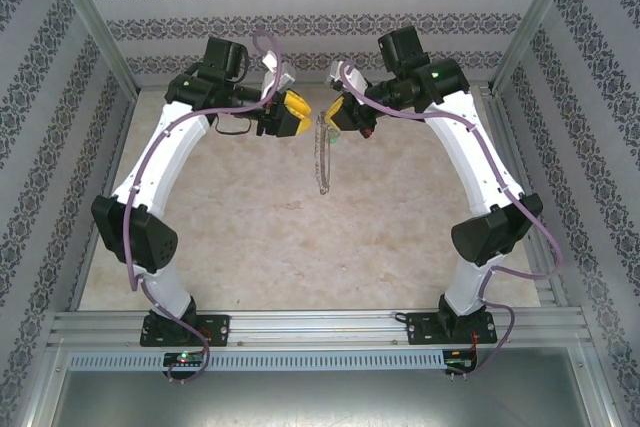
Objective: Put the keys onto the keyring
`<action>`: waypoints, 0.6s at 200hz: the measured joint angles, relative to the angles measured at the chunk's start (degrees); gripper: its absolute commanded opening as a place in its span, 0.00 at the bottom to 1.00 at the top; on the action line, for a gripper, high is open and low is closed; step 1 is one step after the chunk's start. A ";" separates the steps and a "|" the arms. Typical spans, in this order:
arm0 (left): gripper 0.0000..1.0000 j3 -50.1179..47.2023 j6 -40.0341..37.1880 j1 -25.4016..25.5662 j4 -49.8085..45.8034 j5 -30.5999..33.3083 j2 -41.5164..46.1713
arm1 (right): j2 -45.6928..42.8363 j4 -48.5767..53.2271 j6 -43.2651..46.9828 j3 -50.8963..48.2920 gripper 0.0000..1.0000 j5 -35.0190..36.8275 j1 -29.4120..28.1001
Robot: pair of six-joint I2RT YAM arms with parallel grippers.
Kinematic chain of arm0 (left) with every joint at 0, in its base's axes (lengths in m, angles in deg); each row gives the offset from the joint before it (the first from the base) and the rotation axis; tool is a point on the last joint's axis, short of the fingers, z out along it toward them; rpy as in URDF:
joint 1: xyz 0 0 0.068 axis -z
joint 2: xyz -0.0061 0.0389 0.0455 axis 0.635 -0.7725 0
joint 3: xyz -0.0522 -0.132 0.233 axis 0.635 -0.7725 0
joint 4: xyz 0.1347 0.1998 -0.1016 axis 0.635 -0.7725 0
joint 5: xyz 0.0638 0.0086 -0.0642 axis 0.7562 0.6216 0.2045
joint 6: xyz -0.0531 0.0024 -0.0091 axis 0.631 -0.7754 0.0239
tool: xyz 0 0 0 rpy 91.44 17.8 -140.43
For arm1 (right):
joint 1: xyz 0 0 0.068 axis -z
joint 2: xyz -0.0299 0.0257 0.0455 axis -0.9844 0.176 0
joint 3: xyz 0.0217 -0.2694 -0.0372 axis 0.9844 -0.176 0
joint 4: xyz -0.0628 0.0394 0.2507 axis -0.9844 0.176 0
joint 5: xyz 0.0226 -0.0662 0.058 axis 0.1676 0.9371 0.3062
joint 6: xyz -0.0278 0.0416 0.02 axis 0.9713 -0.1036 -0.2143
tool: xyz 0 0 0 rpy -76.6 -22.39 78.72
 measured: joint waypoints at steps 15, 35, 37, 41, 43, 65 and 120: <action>0.41 0.83 -0.87 0.00 -1.33 -0.96 -1.51 | 0.11 0.59 0.26 0.22 0.00 -0.09 0.00; 0.41 1.07 -1.81 0.00 -2.62 -1.92 -2.78 | 0.11 1.29 0.31 0.28 0.00 -0.48 0.00; 0.41 1.09 -1.81 0.00 -2.69 -2.05 -2.84 | 0.11 1.33 0.31 0.28 0.00 -0.48 0.00; 0.41 1.16 -1.88 0.00 -2.93 -2.29 -3.06 | 0.11 1.44 0.31 0.28 0.00 -0.48 0.00; 0.41 1.20 -1.95 0.00 -3.04 -2.40 -3.13 | 0.11 1.49 0.33 0.28 0.00 -0.50 0.00; 0.40 1.99 -2.45 0.00 -3.72 -3.52 -3.98 | 0.15 1.57 0.35 0.28 0.00 -1.09 -0.02; 0.39 3.50 -4.02 0.02 -5.70 -5.53 -4.37 | 0.44 1.53 0.48 0.28 0.00 -2.71 -0.13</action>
